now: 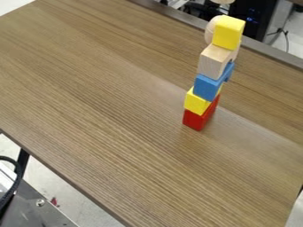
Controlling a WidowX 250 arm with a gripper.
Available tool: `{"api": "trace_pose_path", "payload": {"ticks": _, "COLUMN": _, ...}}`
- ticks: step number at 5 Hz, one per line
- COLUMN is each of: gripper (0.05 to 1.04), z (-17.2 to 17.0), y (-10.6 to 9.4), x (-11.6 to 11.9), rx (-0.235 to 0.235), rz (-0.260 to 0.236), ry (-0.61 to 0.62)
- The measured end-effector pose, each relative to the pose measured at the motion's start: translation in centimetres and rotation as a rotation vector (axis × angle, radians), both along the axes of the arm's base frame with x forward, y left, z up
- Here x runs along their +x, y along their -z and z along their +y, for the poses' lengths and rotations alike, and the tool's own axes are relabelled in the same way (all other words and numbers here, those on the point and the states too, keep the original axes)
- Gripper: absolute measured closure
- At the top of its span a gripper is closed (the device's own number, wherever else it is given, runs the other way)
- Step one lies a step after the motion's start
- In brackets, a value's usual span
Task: Put the cylinder on top of the yellow cube
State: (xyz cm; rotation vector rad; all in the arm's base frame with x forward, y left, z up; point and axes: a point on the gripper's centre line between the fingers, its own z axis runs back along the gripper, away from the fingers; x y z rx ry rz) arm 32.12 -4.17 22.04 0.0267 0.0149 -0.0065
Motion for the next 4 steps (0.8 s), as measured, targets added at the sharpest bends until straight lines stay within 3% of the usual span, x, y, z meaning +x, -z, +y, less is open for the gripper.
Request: {"api": "trace_pose_path", "payload": {"ticks": 4, "gripper": 0.567, "z": -1.9, "y": 0.7, "x": -0.1, "rx": 0.000, "rz": -0.010, "ry": 0.045}}
